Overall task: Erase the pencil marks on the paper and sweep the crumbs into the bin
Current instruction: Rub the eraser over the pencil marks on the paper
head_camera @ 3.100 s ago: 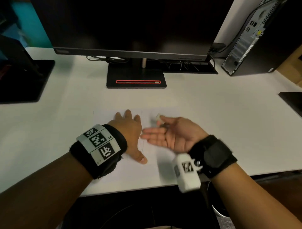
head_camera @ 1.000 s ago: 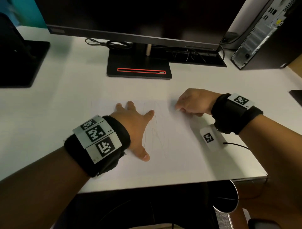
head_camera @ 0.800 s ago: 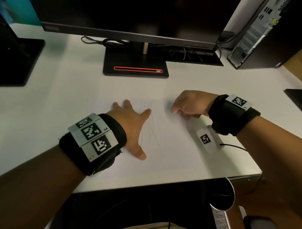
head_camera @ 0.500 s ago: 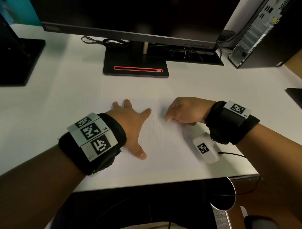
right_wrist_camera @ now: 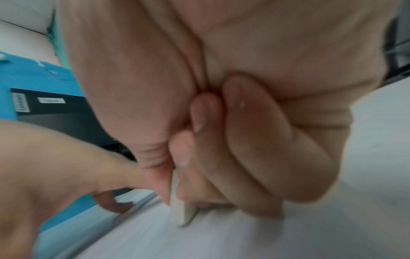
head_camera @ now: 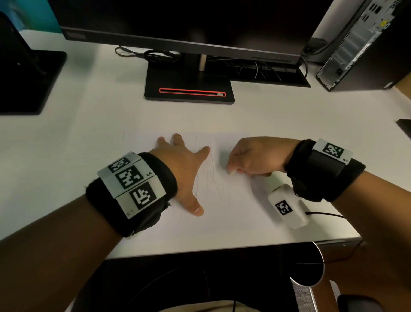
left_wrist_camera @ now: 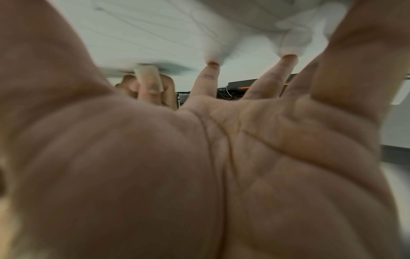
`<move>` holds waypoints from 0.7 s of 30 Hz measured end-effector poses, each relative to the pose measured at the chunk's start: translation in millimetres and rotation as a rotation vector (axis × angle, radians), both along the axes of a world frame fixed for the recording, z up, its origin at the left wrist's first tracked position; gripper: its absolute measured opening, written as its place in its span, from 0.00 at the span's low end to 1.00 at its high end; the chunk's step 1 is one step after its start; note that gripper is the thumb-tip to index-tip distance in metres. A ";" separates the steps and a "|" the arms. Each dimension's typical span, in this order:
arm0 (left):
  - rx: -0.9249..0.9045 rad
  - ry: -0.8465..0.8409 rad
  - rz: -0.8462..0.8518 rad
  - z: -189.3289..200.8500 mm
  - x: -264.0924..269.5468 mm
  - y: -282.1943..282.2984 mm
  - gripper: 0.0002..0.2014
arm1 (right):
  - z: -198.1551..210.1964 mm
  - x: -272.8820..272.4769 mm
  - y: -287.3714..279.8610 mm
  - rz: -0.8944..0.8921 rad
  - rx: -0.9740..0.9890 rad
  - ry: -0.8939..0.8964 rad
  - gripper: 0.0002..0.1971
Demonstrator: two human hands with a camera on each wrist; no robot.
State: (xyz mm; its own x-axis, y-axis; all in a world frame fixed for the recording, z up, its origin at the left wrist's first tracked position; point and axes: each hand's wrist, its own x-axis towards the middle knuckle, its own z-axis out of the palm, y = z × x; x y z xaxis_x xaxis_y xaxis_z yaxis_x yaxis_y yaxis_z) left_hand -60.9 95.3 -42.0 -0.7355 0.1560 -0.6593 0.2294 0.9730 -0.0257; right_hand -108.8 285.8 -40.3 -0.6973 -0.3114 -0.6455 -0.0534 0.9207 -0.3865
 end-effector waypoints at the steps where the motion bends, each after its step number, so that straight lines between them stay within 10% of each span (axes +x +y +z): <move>1: 0.001 -0.003 0.003 -0.1 0.2 -0.1 0.69 | 0.4 1.9 -1.5 0.016 0.014 -0.021 0.17; 21: 0.012 0.004 -0.001 -2.7 0.5 -1.0 0.69 | 2.4 -15.9 -10.2 -0.064 0.012 0.046 0.15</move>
State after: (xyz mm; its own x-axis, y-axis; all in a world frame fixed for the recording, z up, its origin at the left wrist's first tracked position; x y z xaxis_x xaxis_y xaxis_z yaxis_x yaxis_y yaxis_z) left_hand -60.4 94.3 -44.7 -0.7379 0.1644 -0.6546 0.2299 0.9731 -0.0147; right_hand -124.8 275.6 -37.8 -0.7443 -0.2578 -0.6160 -0.0116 0.9274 -0.3740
